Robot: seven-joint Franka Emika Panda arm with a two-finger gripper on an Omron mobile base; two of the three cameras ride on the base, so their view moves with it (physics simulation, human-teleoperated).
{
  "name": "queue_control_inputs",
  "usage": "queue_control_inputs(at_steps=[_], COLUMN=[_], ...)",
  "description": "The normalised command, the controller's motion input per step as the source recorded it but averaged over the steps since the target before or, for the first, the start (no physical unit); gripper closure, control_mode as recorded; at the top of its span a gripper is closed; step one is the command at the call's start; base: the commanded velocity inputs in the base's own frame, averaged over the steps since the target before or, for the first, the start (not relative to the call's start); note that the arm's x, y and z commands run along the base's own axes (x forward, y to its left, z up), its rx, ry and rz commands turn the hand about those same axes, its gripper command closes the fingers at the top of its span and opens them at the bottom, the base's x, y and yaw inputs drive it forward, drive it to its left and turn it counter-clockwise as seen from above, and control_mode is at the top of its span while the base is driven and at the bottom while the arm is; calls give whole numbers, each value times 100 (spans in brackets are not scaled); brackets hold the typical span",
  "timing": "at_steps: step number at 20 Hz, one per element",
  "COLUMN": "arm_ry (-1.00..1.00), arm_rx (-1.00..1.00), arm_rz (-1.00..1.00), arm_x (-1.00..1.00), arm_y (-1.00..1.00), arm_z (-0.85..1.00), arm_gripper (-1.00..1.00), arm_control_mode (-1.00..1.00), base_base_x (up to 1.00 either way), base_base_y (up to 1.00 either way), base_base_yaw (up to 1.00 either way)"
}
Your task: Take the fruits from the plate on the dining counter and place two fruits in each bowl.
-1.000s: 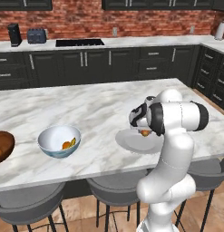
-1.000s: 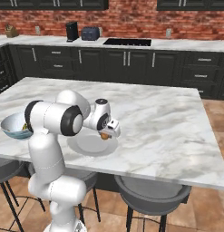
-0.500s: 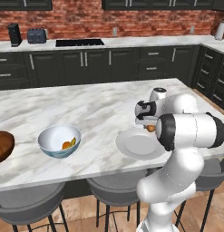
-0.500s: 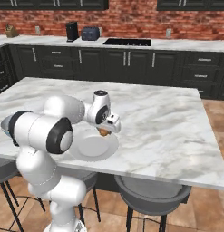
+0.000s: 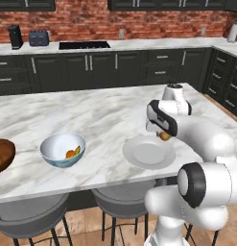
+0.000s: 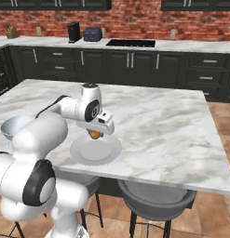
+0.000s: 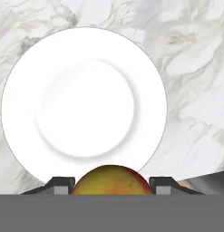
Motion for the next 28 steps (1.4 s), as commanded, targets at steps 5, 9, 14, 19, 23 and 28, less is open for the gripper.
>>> queue_control_inputs(at_steps=[5, 9, 14, 19, 23, 28], arm_ry=[-1, -2, -7, -7, 0, 0], arm_rx=[0, 0, 0, 0, 0, 0], arm_rz=[4, 5, 8, 3, 0, 0], arm_x=[-56, -23, -30, -28, 0, 0], arm_y=[27, 15, 0, 0, 0, 0], arm_z=[61, 50, 33, 6, 0, 0], arm_gripper=[100, 100, 100, 100, 100, 100], arm_control_mode=[-100, -100, -100, 100, 100, 100], base_base_x=[0, 0, 0, -35, -100, -86], base_base_y=[0, 0, 0, 1, 45, 100], base_base_yaw=[0, 0, 0, 0, 0, 0])
